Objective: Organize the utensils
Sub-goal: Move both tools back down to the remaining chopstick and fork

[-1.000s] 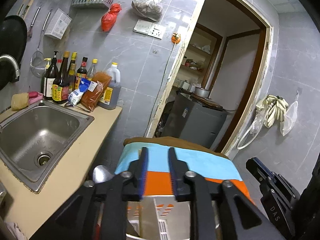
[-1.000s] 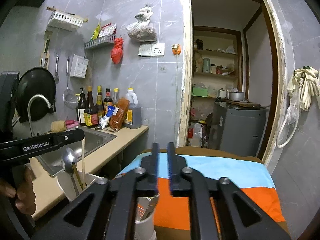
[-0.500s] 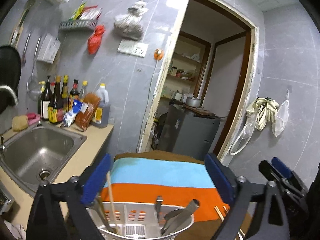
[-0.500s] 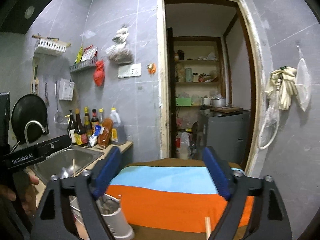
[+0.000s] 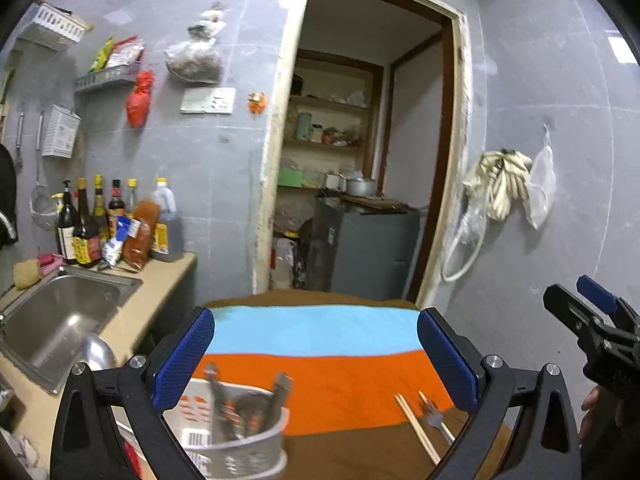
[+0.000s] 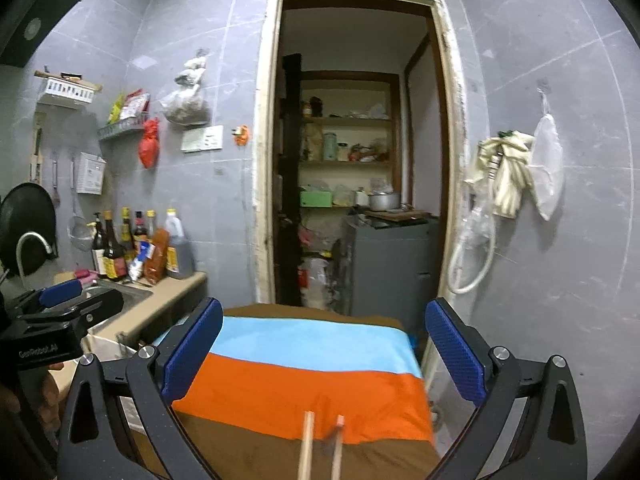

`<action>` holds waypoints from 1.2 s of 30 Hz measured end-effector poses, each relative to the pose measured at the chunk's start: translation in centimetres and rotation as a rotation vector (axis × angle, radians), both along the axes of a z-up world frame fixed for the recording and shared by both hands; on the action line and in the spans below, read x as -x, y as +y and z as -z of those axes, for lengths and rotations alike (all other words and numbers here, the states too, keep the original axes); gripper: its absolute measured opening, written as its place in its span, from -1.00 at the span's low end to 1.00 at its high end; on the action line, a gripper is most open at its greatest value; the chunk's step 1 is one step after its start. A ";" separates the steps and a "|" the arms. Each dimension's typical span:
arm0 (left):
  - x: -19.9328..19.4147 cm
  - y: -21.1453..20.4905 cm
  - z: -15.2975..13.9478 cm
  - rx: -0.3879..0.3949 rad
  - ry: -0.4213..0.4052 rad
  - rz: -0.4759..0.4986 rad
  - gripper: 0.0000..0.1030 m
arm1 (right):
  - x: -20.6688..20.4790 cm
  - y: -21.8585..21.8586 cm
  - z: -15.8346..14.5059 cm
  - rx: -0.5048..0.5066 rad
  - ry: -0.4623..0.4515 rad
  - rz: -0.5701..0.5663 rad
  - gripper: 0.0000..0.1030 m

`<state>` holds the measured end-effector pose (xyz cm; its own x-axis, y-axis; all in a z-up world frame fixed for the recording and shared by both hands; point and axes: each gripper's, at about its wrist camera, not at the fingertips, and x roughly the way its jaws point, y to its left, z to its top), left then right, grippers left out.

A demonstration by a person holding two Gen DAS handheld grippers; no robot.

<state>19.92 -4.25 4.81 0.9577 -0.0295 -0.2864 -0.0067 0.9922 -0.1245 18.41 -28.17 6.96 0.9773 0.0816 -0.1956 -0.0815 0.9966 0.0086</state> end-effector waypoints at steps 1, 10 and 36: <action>-0.1 -0.7 0.2 0.000 0.007 0.007 0.98 | 0.0 -0.7 0.2 0.002 0.006 0.008 0.93; -1.2 -5.7 3.5 -0.029 0.063 0.043 0.98 | -1.3 -5.6 2.7 0.018 0.077 0.070 0.93; -9.4 -9.4 17.2 0.058 0.542 0.094 0.98 | -9.5 -7.2 19.5 -0.039 0.503 -0.102 0.93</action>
<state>29.32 -13.62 -12.41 0.6659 -0.1378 -0.7332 0.0032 0.9833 -0.1818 27.87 -35.33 -12.50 0.7497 0.1886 -0.6344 -0.1550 0.9819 0.1088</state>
